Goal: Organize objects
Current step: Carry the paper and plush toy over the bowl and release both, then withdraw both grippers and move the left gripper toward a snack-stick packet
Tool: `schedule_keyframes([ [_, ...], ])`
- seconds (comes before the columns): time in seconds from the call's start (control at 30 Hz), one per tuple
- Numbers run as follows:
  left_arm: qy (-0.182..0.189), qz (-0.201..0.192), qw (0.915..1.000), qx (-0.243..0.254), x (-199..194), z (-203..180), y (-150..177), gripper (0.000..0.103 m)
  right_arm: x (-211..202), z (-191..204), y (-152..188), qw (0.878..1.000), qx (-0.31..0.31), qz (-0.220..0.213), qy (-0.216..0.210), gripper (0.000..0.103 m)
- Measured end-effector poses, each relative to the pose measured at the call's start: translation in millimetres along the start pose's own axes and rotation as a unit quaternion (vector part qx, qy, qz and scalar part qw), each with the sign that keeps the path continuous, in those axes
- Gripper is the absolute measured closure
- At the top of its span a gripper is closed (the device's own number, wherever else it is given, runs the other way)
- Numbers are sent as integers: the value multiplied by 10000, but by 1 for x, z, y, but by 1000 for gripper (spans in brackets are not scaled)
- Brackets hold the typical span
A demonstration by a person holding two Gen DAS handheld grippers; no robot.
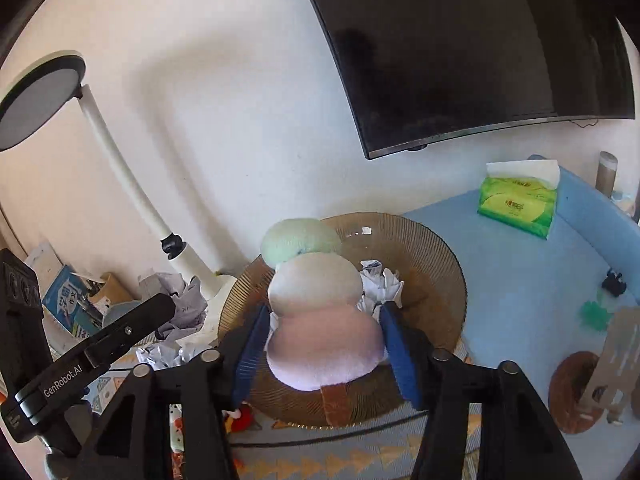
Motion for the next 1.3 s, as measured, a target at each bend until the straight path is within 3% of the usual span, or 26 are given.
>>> schedule_keyframes([
  [0.07, 67, 50, 9999, -144, 24, -4, -4, 35, 16, -14, 1, 9991, 262, 295, -162, 29],
  [0.1, 30, 195, 9995, -235, 36, -3, -3, 19, 17, -20, 3, 9982, 426, 315, -274, 29],
  [0.13, -39, 329, 9990, -310, 45, -1, -1, 15, 13, -26, 6, 9977, 536, 279, -318, 29],
  [0.3, -105, 378, 9989, -256, 29, 15, 19, 15, -12, -32, 31, 9980, 492, 265, -298, 29],
  [0.47, -255, 157, 9984, -482, -28, 53, 31, 15, -32, 18, 75, 9976, -82, 577, -383, 29],
  [0.57, -552, 36, 9963, -654, -67, 86, 45, 15, -38, 51, 108, 9950, -443, 760, -475, 28],
  [0.63, -804, -47, 9935, -807, -94, 115, 60, 13, -34, 68, 132, 9927, -650, 934, -410, 22],
  [0.73, -1295, -92, 9858, -1062, -125, 161, 89, 4, -18, 83, 166, 9878, -998, 1186, -134, 21],
  [0.8, -1719, -70, 9785, -1133, -135, 192, 112, 3, -5, 88, 180, 9826, -1413, 1171, 274, 21],
  [0.9, -2897, -155, 9530, -878, -140, 243, 145, 3, 14, 85, 193, 9728, -1854, 1156, 773, 21],
  [0.93, -3078, -25, 9478, -832, -135, 255, 156, 3, 20, 84, 198, 9723, -1845, 1213, 770, 21],
  [1.0, -2924, 161, 9505, -1042, -126, 271, 172, 3, 28, 79, 207, 9734, -1699, 1384, 673, 21],
  [1.1, -2861, 96, 9496, -1278, -126, 281, 174, 3, 34, 71, 208, 9751, -1476, 1547, 594, 21],
  [1.17, -2916, 109, 9488, -1213, -123, 281, 174, 3, 39, 63, 212, 9750, -1246, 1753, 559, 20],
  [1.3, -3033, 211, 9486, -882, -118, 268, 179, 3, 38, 62, 212, 9755, -1237, 1708, 624, 20],
])
Point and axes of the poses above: each gripper's, at about its wrist camera, not at the fingertips, and x roughly the way its jaws point, z to its left, y to its underside, the point moved 10 cm from there along x, roughly the way its jaws point, and after that the axes turned 11 degrees about -y, right-handed, at the moved point
